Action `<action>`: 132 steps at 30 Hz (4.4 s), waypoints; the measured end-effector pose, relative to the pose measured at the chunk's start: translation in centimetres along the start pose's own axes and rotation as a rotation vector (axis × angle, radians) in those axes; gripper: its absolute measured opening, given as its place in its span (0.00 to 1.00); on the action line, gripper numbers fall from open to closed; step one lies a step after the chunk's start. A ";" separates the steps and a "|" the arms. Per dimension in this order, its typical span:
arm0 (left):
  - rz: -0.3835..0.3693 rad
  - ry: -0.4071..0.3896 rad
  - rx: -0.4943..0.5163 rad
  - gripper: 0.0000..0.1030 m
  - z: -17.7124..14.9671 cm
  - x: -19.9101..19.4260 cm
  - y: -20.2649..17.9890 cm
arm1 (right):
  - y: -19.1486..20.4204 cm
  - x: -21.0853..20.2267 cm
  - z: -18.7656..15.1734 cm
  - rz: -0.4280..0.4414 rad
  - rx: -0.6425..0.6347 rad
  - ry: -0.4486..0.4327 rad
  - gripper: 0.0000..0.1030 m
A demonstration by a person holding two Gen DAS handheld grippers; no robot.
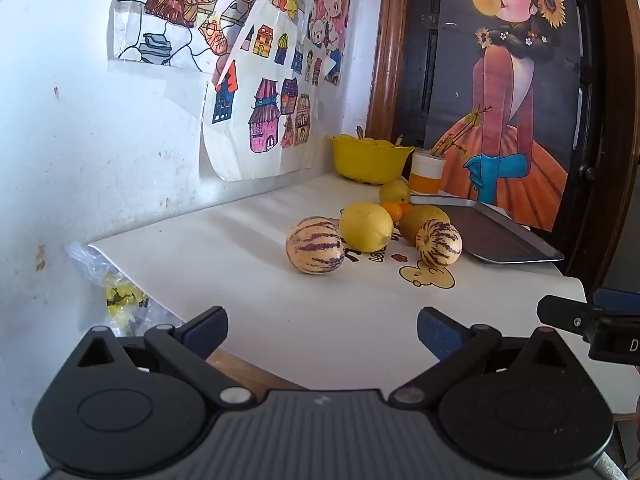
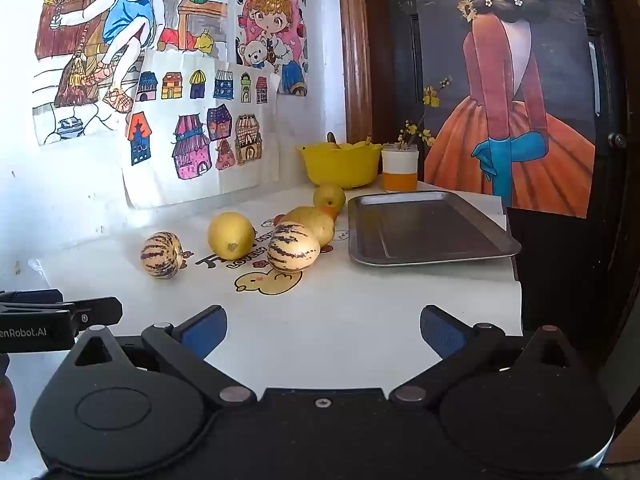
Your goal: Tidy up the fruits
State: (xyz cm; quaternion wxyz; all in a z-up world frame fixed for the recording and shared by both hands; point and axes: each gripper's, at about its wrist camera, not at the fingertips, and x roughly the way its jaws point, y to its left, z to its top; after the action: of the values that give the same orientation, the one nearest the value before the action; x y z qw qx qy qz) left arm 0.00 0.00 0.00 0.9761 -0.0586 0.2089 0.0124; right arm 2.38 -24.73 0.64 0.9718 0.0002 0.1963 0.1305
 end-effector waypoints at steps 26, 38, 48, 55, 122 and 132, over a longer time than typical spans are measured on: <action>0.001 0.000 -0.008 1.00 0.0 -0.1 0.0 | 0.1 0.0 -0.1 -0.002 -0.003 0.011 1.00; 0.004 0.003 -0.011 1.00 0.0 -0.1 0.0 | 0.1 0.1 -0.1 -0.002 -0.003 0.011 1.00; 0.002 0.003 -0.010 1.00 -0.1 -0.2 0.0 | 0.1 0.1 -0.1 -0.002 -0.004 0.015 1.00; 0.001 0.003 -0.010 1.00 0.0 -0.1 0.0 | 0.1 0.1 -0.1 -0.002 -0.003 0.014 1.00; 0.152 0.164 0.071 0.62 5.3 12.2 -1.3 | -0.1 18.3 6.7 0.168 0.136 0.297 0.66; 0.136 0.194 0.034 0.52 5.7 12.3 -1.7 | -0.7 17.8 6.4 0.154 0.172 0.284 0.53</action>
State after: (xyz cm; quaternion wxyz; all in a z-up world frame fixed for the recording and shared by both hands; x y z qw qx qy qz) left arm 13.61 -1.02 0.35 0.9490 -0.0289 0.3062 0.0692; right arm 20.80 -20.55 -0.28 0.9178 0.0800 0.3415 0.1858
